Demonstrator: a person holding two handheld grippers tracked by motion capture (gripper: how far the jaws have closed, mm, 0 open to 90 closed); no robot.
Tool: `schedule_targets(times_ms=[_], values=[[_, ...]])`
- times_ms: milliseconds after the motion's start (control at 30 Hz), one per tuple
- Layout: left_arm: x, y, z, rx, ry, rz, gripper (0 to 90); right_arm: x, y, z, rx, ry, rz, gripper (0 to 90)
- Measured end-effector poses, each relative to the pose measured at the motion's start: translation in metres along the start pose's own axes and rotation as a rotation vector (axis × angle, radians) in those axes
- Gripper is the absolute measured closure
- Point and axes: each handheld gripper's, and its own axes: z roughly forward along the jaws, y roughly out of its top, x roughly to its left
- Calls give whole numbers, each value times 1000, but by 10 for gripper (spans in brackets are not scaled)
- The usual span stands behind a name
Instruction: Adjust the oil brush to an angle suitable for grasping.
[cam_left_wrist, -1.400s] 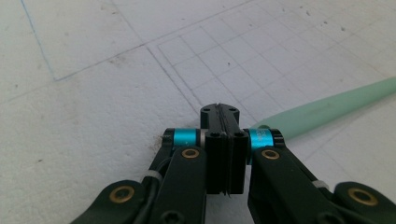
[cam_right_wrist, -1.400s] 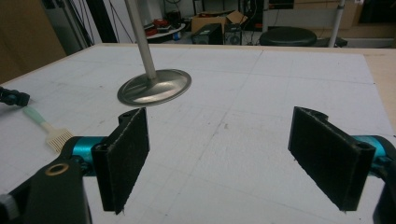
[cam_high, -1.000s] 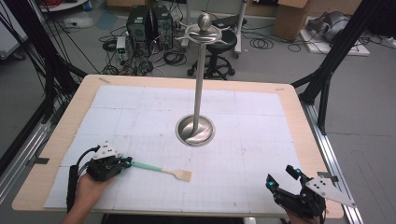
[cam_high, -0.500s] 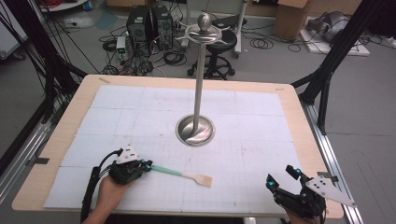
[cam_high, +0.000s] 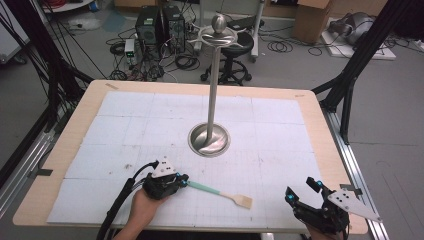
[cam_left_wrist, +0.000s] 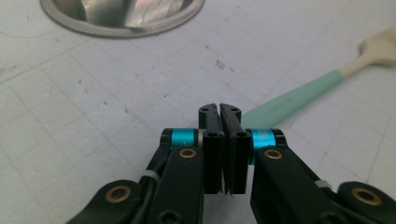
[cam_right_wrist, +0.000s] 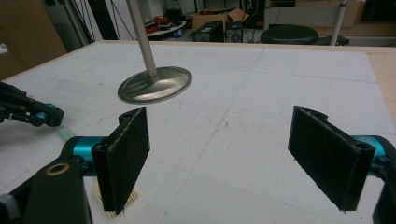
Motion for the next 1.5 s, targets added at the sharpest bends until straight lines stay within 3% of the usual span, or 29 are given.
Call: schedule_targets(times_ms=[33,67,100,133,167,233,267,300,333,367,433,533,700,733,900,1033,1500], values=[[0,0,0,0,0,0,763,-1,0,0,-2,0,-3,195],[5,2,-12,-62,19,-12,725,-1,0,0,1,2,-4,195],[5,2,-12,-62,19,-12,677,-1,-1,0,-1,2,-6,195],[14,4,-27,-130,44,-40,623,-1,-1,1,3,3,-3,195],[19,4,-36,-162,49,-64,576,0,-1,1,5,4,0,195],[25,3,-45,-184,46,-83,543,1,-1,1,7,5,-1,195],[34,3,-63,-229,20,-106,476,1,0,3,7,7,-14,195],[34,3,-63,-229,20,-106,458,2,0,3,11,9,-12,195],[41,1,-82,-266,10,-97,439,3,-1,4,18,10,-13,195],[41,1,-82,-266,10,-97,413,3,-1,4,18,10,-13,195],[48,-2,-99,-308,16,-90,383,4,-1,7,25,15,-20,195],[53,-18,-113,-362,43,-78,338,7,-1,10,38,21,-39,195],[58,-26,-114,-344,43,-83,237,9,-2,12,42,26,-47,194],[58,-26,-117,-370,51,-70,194,9,-2,11,39,27,-52,195],[56,-27,-122,-395,50,-57,206,8,-1,10,36,19,-39,194],[59,-30,-122,-395,56,-77,206,7,-2,10,42,21,-42,194],[61,-32,-125,-413,67,-85,227,6,-2,8,42,23,-45,195]])
